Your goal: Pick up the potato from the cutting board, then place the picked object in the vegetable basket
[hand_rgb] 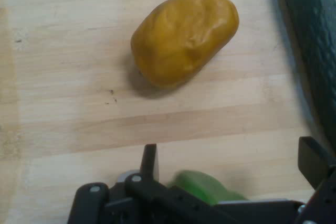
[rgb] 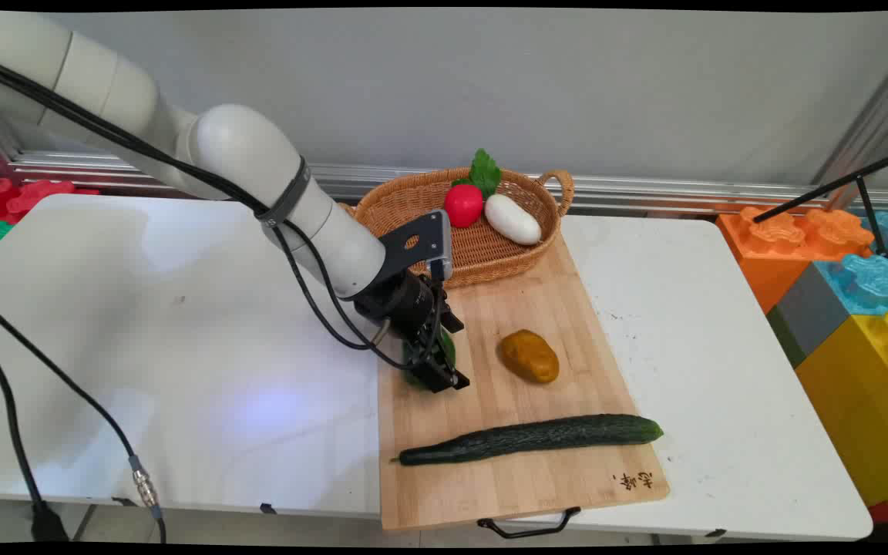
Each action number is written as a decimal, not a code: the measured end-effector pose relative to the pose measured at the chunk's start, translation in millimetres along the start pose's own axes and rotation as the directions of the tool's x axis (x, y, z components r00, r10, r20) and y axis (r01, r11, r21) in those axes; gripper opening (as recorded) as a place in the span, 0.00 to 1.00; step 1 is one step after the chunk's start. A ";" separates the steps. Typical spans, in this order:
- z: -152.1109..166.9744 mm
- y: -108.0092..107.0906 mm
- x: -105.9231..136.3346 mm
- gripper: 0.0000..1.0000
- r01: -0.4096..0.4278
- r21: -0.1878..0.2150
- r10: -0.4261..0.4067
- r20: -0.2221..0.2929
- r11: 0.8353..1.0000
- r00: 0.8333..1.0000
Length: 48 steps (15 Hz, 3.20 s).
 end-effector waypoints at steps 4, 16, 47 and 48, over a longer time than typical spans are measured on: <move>-1.9 -5.6 13.1 1.00 -0.007 0.013 0.007 -0.006 1.000 1.000; 50.7 -27.3 45.7 1.00 -0.151 -0.004 0.151 -0.023 0.989 0.988; -19.7 -131.3 87.6 0.00 0.049 0.288 -0.008 -0.142 0.956 0.990; -22.8 -137.0 84.2 0.00 0.068 0.306 -0.026 -0.139 0.950 0.990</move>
